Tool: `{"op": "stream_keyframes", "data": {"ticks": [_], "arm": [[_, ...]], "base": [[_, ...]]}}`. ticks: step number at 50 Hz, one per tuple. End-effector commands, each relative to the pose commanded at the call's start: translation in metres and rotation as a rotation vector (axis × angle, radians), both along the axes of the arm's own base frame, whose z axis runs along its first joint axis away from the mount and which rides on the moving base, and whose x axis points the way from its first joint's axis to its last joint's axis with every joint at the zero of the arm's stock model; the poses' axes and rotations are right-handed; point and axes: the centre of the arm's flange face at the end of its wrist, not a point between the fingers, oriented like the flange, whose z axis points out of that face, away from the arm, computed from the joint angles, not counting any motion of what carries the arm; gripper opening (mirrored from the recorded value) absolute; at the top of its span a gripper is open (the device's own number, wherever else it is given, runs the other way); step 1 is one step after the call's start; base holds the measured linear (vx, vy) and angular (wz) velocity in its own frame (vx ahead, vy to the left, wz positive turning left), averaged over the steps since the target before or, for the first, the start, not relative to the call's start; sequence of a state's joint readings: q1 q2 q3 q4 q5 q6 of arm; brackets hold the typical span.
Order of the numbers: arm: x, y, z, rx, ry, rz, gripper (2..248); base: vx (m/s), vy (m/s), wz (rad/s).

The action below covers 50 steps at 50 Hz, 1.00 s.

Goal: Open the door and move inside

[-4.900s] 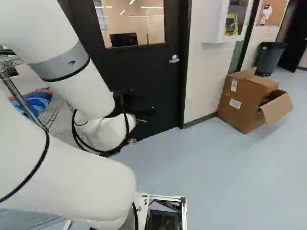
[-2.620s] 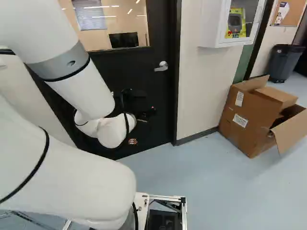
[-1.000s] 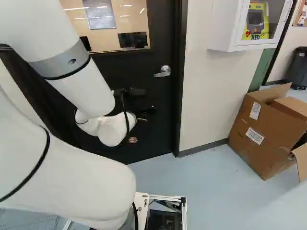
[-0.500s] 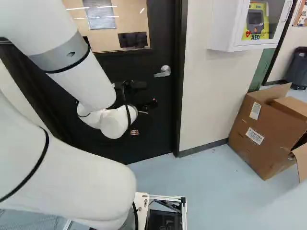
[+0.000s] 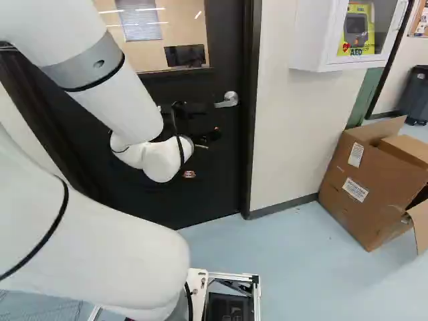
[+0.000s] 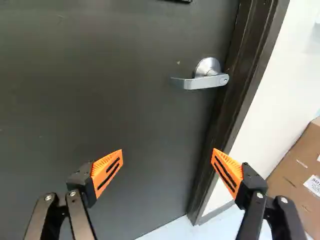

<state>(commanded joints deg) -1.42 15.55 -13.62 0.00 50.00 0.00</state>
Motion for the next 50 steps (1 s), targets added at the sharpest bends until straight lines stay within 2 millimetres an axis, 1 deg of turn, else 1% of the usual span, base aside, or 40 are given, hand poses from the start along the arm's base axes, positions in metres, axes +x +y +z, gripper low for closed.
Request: {"op": "stream_keyframes", "data": {"ticks": [33,50], "arm": [[0.027,0.000,0.035,-0.003,-0.076,0.002,247],[0.042,-0.002,0.053,-0.045,-0.112,0.048,247]], "base": [[0.000,0.000,0.000],[0.000,0.000,0.000]]}}
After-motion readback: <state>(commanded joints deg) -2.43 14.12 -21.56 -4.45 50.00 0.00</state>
